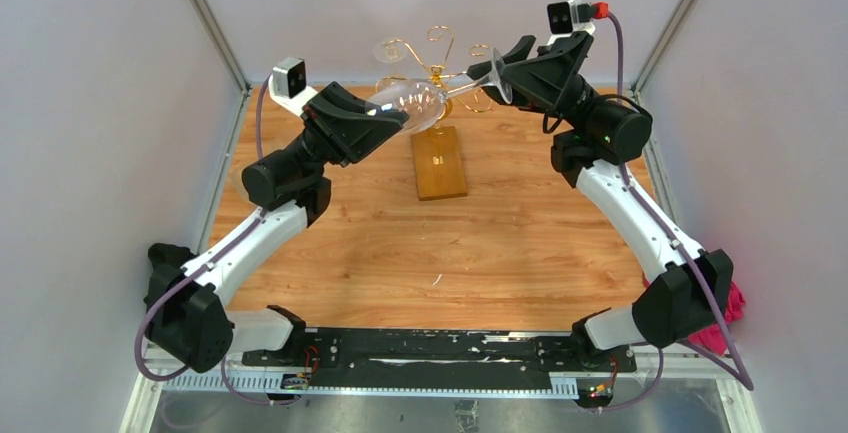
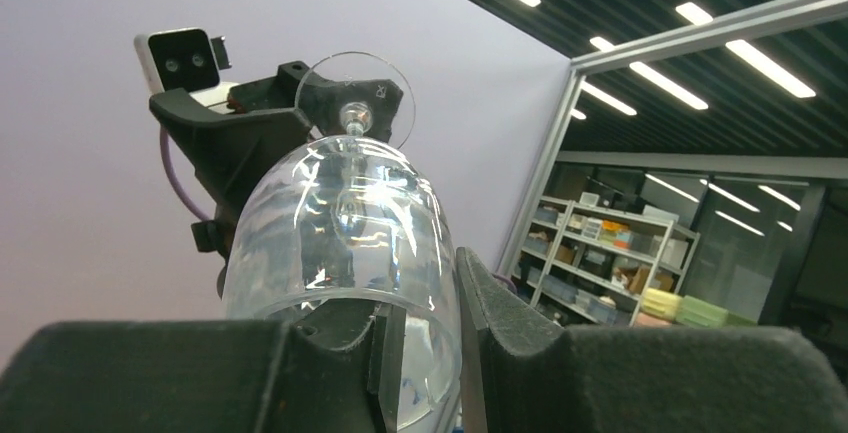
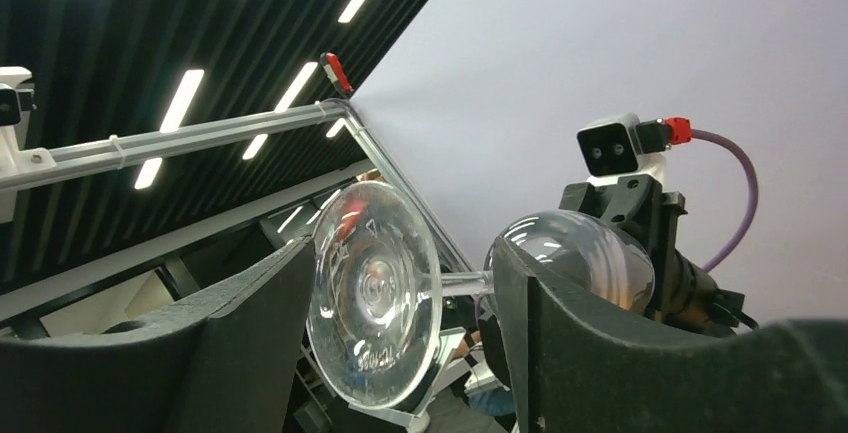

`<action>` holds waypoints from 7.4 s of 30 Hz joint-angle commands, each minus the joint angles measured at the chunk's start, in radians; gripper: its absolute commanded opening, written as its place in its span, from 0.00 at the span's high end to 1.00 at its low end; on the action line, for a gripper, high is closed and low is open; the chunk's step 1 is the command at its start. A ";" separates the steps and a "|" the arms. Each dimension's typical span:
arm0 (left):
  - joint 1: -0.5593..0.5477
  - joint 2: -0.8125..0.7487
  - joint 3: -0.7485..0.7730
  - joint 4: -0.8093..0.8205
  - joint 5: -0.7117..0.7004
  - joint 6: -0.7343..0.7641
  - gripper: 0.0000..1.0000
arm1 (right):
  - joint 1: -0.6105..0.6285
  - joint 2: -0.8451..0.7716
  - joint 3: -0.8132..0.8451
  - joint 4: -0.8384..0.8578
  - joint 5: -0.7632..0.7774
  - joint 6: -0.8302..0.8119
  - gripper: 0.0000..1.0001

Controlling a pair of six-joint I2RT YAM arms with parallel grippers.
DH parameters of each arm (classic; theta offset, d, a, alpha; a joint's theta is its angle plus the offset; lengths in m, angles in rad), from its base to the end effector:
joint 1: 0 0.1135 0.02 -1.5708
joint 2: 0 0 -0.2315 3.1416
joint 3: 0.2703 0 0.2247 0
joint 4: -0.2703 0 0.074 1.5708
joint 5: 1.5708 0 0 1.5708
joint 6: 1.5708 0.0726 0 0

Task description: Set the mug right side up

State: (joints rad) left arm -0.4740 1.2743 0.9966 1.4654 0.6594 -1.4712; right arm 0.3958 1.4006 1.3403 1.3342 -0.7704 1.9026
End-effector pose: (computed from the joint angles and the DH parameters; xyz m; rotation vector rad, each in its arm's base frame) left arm 0.1809 -0.1428 0.4551 0.4725 0.7594 -1.9641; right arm 0.1996 0.1382 0.5091 -0.4649 0.9290 2.2530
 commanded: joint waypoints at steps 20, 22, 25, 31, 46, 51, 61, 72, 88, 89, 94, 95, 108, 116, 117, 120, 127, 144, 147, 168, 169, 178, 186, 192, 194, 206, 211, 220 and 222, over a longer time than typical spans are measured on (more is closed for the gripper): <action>0.048 -0.090 0.977 -2.306 -0.980 1.040 1.00 | -0.104 -0.328 0.166 -1.451 -0.085 -1.093 0.04; 0.048 0.013 1.107 -2.449 -1.057 1.066 1.00 | -0.107 -0.337 0.244 -1.646 -0.018 -1.227 0.04; 0.055 0.161 1.251 -2.549 -1.112 1.076 1.00 | -0.109 -0.343 0.300 -1.751 0.018 -1.291 0.03; 0.123 0.287 1.278 -2.586 -1.072 1.040 1.00 | -0.113 -0.334 0.282 -1.789 0.019 -1.312 0.04; 0.298 0.583 1.292 -2.596 -0.768 1.049 1.00 | -0.143 -0.279 0.217 -1.796 0.005 -1.328 0.03; 0.346 0.688 1.335 -2.598 -0.721 1.043 1.00 | -0.163 -0.258 0.206 -1.797 0.000 -1.339 0.03; 0.400 0.820 1.332 -2.607 -0.713 1.062 1.00 | -0.184 -0.200 0.197 -1.788 -0.014 -1.341 0.03; 0.408 0.895 1.284 -2.604 -0.719 1.075 1.00 | -0.188 -0.188 0.188 -1.776 -0.020 -1.335 0.02; 0.408 0.922 1.227 -2.599 -0.705 1.087 1.00 | -0.192 -0.189 0.169 -1.760 -0.029 -1.321 0.02; 0.408 0.924 1.225 -2.599 -0.701 1.087 1.00 | -0.192 -0.190 0.167 -1.758 -0.031 -1.320 0.02; 0.408 0.925 1.203 -2.596 -0.698 1.086 1.00 | -0.192 -0.193 0.165 -1.756 -0.033 -1.318 0.02; 0.408 0.921 1.197 -2.594 -0.701 1.085 1.00 | -0.192 -0.193 0.165 -1.756 -0.033 -1.318 0.02; 0.408 0.843 1.150 -2.586 -0.727 1.093 0.79 | -0.192 -0.192 0.157 -1.739 -0.055 -1.303 0.02; 0.408 0.754 1.146 -2.590 -0.759 1.098 0.73 | -0.192 -0.189 0.158 -1.729 -0.063 -1.291 0.02; 0.407 0.738 1.149 -2.588 -0.761 1.099 0.72 | -0.192 -0.189 0.158 -1.728 -0.065 -1.289 0.02; 0.409 0.725 1.158 -2.590 -0.771 1.107 0.69 | -0.192 -0.187 0.160 -1.721 -0.073 -1.282 0.01; 0.408 0.751 1.132 -2.587 -0.734 1.096 0.81 | -0.192 -0.189 0.157 -1.716 -0.075 -1.276 0.01; 0.408 0.691 1.113 -2.588 -0.738 1.096 0.79 | -0.192 -0.197 0.134 -1.702 -0.084 -1.267 0.01; 0.408 0.635 1.101 -2.589 -0.753 1.091 0.75 | -0.192 -0.196 0.134 -1.699 -0.088 -1.264 0.02; 0.248 0.076 0.679 -2.046 -0.490 0.986 0.65 | -0.110 0.081 0.414 -1.461 -0.142 -1.092 0.38; 0.240 0.049 0.637 -2.014 -0.481 0.974 0.65 | -0.096 0.119 0.450 -1.460 -0.147 -1.085 0.42; 0.212 -0.102 0.455 -1.933 -0.495 0.953 0.66 | -0.006 0.490 0.885 -1.613 -0.132 -1.123 0.60; 0.212 -0.063 0.505 -1.944 -0.568 0.980 0.64 | -0.001 0.698 1.108 -1.704 -0.099 -1.144 0.59; 0.212 0.120 0.677 -1.928 -0.577 0.976 0.53 | 0.000 0.513 0.869 -1.592 -0.016 -1.258 0.53; 0.212 0.182 0.728 -1.918 -0.554 0.979 0.53 | -0.001 0.439 0.818 -1.595 0.013 -1.304 0.51; 0.212 0.382 0.806 -1.824 -0.502 0.905 0.51 | -0.031 0.024 0.523 -1.606 0.146 -1.425 0.49; 0.211 0.413 0.815 -1.778 -0.469 0.880 0.51 | -0.044 -0.056 0.483 -1.625 0.148 -1.439 0.48; 0.212 0.400 0.802 -1.750 -0.472 0.888 0.52 | -0.046 -0.091 0.436 -1.627 0.137 -1.439 0.48; 0.212 0.412 0.807 -1.743 -0.469 0.883 0.52 | -0.046 -0.093 0.435 -1.626 0.134 -1.437 0.48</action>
State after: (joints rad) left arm -0.2581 1.6825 1.7802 -0.3187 0.1795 -0.5808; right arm 0.3634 1.3296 1.7794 -0.3016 -0.6350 0.4778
